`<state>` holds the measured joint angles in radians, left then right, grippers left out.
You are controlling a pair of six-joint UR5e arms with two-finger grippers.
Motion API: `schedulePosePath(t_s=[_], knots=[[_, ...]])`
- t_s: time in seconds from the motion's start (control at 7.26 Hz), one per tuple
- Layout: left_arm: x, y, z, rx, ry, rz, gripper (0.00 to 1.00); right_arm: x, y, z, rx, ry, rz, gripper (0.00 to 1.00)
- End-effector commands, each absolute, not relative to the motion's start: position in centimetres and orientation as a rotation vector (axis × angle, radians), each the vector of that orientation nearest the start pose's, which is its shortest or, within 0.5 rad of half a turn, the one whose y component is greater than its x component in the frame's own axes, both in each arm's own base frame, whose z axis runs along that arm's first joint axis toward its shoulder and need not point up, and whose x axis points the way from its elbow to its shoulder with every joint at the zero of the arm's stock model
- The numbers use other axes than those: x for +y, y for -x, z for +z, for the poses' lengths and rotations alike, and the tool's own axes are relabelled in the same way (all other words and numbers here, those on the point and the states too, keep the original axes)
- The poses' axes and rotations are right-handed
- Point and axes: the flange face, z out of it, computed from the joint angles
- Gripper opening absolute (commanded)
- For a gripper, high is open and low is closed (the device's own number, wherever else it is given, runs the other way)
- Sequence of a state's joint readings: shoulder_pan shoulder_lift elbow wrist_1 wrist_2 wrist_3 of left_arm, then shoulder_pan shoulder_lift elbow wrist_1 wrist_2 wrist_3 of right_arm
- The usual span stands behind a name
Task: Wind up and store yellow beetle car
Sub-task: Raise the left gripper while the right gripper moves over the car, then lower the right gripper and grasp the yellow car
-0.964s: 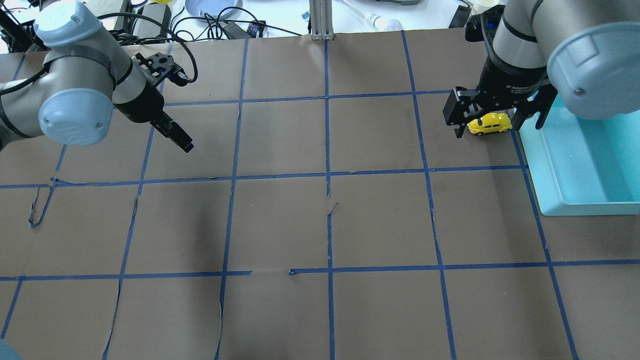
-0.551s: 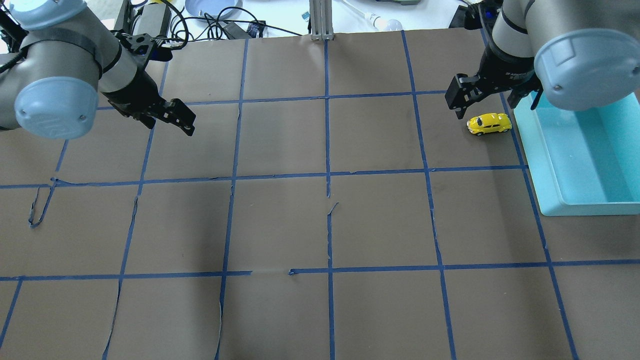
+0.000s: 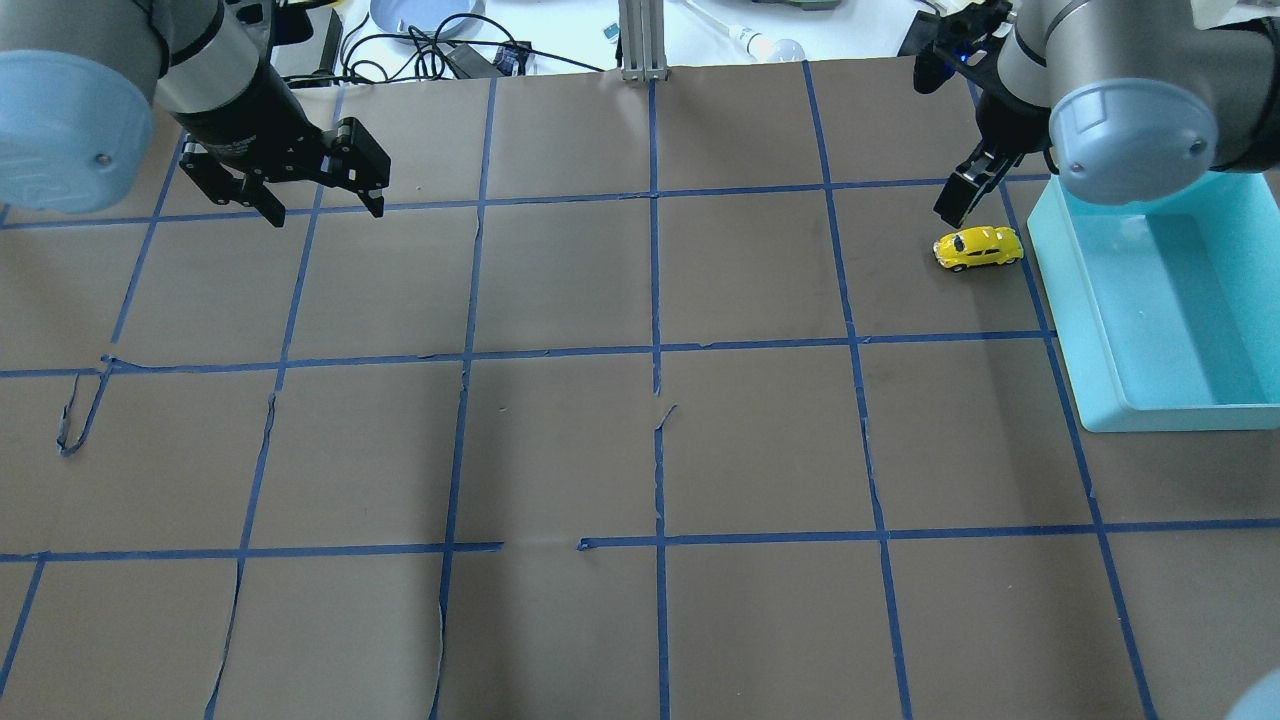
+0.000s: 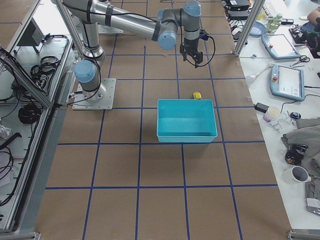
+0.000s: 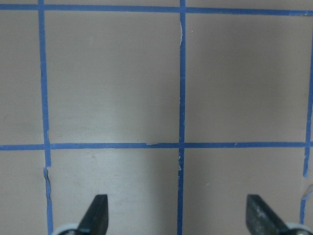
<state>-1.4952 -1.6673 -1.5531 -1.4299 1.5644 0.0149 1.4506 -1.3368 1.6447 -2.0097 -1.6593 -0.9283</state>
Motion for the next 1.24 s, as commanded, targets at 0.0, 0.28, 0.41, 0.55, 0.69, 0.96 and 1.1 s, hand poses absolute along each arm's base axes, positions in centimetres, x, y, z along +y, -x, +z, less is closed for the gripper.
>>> schedulePosePath(t_s=[0.0, 0.28, 0.41, 0.55, 0.69, 0.96, 1.1], knots=[[-52.6, 11.2, 49.9, 3.121, 0.106, -0.158, 1.0, -61.7, -3.0, 33.2, 2.87, 1.602, -0.068, 0.99], [-51.0, 13.2, 51.5, 3.124, 0.078, -0.211, 1.0, -63.5, 0.3, 29.8, 2.729, 1.78, -0.056, 0.99], [-50.8, 13.5, 51.2, 3.154, 0.076, -0.203, 1.0, -64.5, 1.7, 27.4, 2.682, 1.837, -0.039, 0.99], [-50.6, 13.5, 51.3, 3.151, 0.057, -0.203, 1.0, -65.9, 2.1, 25.6, 2.606, 1.941, -0.024, 0.99], [-50.6, 13.3, 51.4, 3.143, 0.057, -0.207, 1.0, -66.9, 2.5, 24.1, 2.547, 1.998, -0.006, 0.98], [-50.6, 13.3, 51.4, 3.153, 0.059, -0.208, 1.0, -67.3, 2.6, 22.0, 2.461, 2.07, 0.031, 0.96], [-50.6, 13.4, 51.3, 3.152, 0.056, -0.205, 1.0, -67.2, 2.6, 20.7, 2.388, 2.125, 0.054, 0.96]])
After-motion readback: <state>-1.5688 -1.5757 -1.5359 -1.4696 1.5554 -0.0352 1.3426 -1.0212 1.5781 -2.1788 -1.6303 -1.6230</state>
